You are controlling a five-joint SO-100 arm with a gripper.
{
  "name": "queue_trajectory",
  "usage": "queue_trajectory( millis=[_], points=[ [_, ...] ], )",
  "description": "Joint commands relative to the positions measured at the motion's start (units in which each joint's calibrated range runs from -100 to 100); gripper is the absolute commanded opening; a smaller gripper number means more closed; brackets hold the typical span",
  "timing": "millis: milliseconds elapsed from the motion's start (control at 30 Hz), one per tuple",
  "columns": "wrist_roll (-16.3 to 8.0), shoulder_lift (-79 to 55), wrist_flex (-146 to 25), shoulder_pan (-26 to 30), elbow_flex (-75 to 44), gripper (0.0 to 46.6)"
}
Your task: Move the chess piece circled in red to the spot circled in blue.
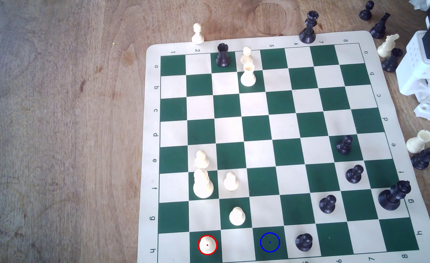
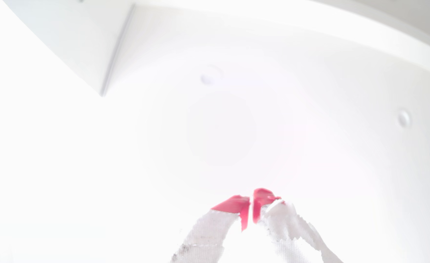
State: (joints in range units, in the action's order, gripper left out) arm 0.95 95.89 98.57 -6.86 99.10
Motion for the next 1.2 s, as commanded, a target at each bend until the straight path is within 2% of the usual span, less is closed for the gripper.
queue_trajectory(
  millis=[0,933,967,1100,1167],
  points=[
    [0.1,-0.1,1.2,0.5,0.9,0.2],
    [-0.2,-0.1,1.2,0.5,0.9,0.2],
    [-2.7,-0.1,-1.4,0.5,0.9,1.3],
    [-3.7,-0.1,-14.5,0.6,0.8,0.2],
    [-3.5,-0.1,-25.7,3.0,0.8,0.7]
  ],
)
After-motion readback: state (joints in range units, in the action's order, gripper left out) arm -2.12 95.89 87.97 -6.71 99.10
